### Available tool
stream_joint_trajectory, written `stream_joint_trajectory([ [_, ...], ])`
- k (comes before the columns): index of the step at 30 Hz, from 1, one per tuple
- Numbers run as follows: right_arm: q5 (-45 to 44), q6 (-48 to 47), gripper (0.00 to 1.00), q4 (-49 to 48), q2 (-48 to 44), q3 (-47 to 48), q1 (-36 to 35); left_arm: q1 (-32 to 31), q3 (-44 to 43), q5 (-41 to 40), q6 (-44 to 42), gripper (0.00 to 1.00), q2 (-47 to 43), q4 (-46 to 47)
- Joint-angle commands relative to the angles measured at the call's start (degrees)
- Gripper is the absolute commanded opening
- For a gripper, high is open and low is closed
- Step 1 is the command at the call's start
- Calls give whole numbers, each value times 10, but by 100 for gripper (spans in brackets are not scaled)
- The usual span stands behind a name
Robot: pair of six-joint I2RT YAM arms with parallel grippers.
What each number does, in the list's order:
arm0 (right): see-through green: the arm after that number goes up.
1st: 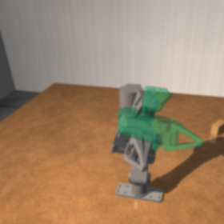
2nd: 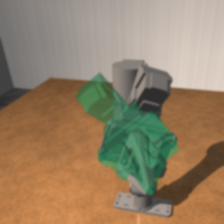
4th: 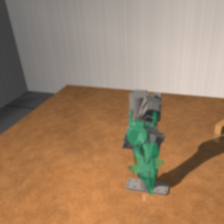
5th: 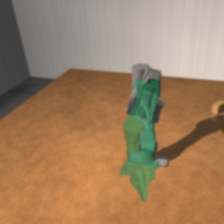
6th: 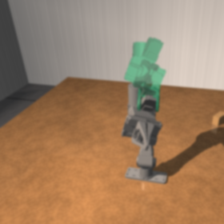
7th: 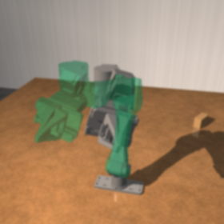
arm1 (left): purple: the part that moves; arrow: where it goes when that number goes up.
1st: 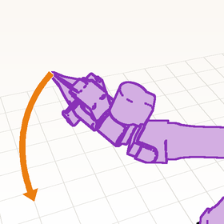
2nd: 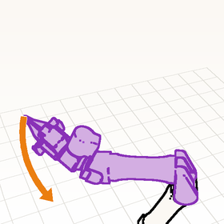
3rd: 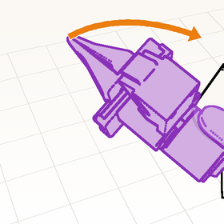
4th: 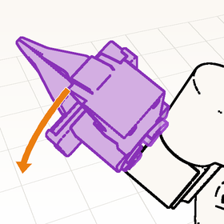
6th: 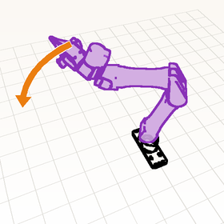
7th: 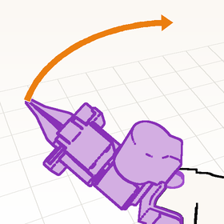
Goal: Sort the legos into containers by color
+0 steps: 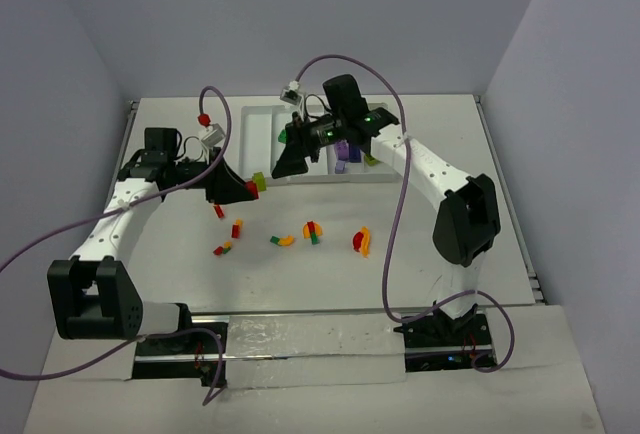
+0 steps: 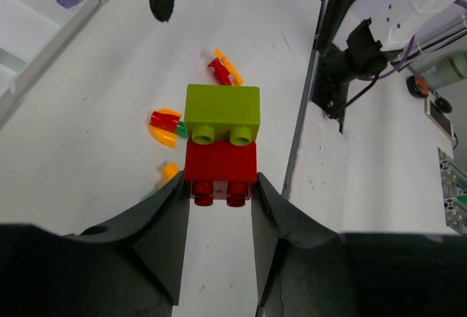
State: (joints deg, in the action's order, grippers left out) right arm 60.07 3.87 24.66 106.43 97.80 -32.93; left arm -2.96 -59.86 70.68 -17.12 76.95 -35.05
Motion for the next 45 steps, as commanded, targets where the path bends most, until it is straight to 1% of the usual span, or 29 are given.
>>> stream_joint_trajectory([
  [1, 36, -47, 87, 14, -5, 5, -18, -9, -14, 21, 18, 0, -6, 23],
  [15, 32, -92, 84, 69, 16, 43, -36, -41, -29, 25, 20, 0, 5, 14],
  [20, 22, -93, 79, 70, 21, 45, -42, -51, -33, 24, 25, 0, 6, 17],
  [23, 21, -93, 71, 72, 23, 47, -42, -56, -33, 25, 27, 0, 6, 18],
  [24, 21, -94, 65, 72, 25, 48, -42, -57, -34, 25, 28, 0, 6, 19],
  [25, 21, -95, 62, 73, 25, 49, -42, -57, -34, 25, 30, 0, 6, 21],
  [27, 22, -93, 52, 71, 24, 48, -43, -58, -32, 24, 37, 0, 6, 26],
  [32, 27, -92, 36, 71, 19, 47, -42, -58, -26, 20, 48, 0, 7, 39],
  [33, 27, -94, 29, 72, 19, 47, -42, -58, -26, 17, 49, 0, 8, 42],
  [34, 27, -95, 24, 77, 19, 48, -43, -58, -26, 15, 49, 0, 8, 42],
  [35, 26, -100, 16, 82, 18, 48, -43, -58, -26, 13, 50, 0, 10, 43],
  [36, 26, -100, 15, 86, 18, 49, -43, -58, -25, 11, 47, 0, 10, 43],
  [37, 23, -103, 6, 91, 16, 48, -40, -58, -24, 2, 46, 0, 10, 39],
  [38, 22, -105, 2, 95, 14, 46, -37, -58, -23, -4, 39, 0, 9, 35],
  [39, 23, -106, 0, 98, 8, 42, -32, -57, -22, -10, 32, 0, 9, 31],
  [42, 33, -101, 0, 99, -9, 8, 7, -46, -18, -33, 0, 0, 12, 3],
  [45, 36, -104, 0, 100, -26, -28, 77, -24, -10, -52, -46, 0, 17, -28],
])
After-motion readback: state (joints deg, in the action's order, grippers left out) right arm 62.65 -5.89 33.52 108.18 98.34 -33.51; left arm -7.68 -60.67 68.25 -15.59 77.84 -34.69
